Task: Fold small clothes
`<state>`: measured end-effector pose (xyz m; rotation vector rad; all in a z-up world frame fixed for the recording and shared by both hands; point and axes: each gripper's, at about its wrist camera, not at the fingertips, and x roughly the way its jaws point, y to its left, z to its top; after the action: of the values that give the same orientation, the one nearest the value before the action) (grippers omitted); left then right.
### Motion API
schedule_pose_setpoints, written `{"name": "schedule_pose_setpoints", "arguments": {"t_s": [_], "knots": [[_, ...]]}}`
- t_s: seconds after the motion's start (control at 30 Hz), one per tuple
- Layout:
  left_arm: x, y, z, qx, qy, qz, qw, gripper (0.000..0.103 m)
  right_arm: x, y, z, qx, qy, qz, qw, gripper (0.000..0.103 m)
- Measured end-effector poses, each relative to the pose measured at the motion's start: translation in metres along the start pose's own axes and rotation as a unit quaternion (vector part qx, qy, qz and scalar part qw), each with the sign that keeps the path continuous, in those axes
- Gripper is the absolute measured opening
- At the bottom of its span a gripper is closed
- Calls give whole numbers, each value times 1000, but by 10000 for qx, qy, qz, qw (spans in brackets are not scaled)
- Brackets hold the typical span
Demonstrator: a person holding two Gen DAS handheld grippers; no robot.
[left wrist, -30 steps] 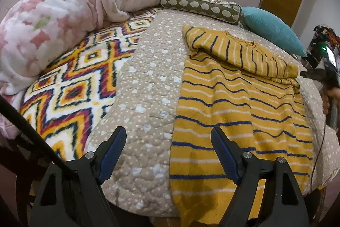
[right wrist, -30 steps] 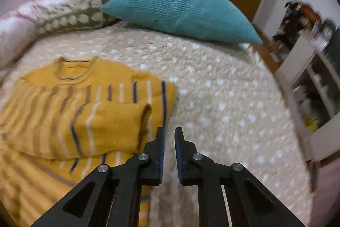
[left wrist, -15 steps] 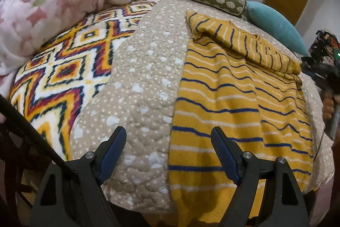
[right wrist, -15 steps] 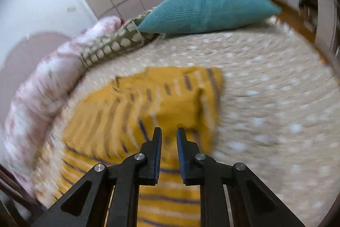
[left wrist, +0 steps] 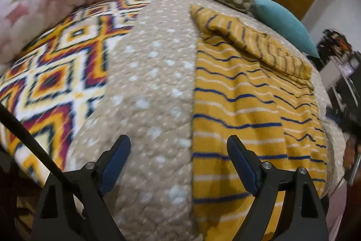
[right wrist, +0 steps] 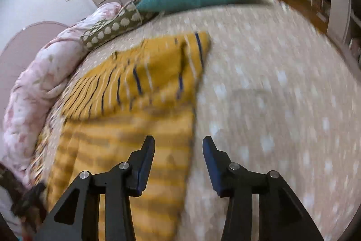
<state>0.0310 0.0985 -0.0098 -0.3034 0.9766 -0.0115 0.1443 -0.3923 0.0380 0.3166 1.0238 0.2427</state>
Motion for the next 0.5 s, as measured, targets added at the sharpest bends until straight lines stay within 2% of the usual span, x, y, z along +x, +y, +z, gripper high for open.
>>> {"name": "schedule_pose_setpoints", "arguments": {"t_s": [0.03, 0.1, 0.13, 0.2, 0.27, 0.33, 0.4, 0.43, 0.5], "knots": [[3, -3, 2, 31, 14, -164, 9999, 86, -4, -8, -13, 152, 87, 167, 9997, 48], [8, -10, 6, 14, 79, -756, 9971, 83, -6, -24, -42, 554, 236, 718, 9956, 48], [10, -12, 6, -29, 134, -965, 9952, 75, -5, -28, -53, 717, 275, 1005, 9920, 46], [16, -20, 2, -157, 292, -1352, 9903, 65, -2, -28, -75, 1027, 335, 1618, 9809, 43], [17, -30, -6, -117, 242, -1387, 9900, 64, 4, -18, -96, 1156, 382, 2080, 9705, 43], [14, -37, -14, -126, 172, -1433, 9894, 59, 5, -7, -107, 1087, 324, 2212, 9686, 43], [9, -37, -27, -341, 207, -1741, 9839, 54, 5, 0, -115, 1154, 359, 2520, 9601, 43], [6, -38, -30, -383, 197, -1779, 9831, 52, 6, 4, -120, 1188, 414, 2722, 9540, 42], [0, -35, -39, -538, 234, -1977, 9785, 44, 5, 10, -130, 1150, 482, 2866, 9499, 42]]}}
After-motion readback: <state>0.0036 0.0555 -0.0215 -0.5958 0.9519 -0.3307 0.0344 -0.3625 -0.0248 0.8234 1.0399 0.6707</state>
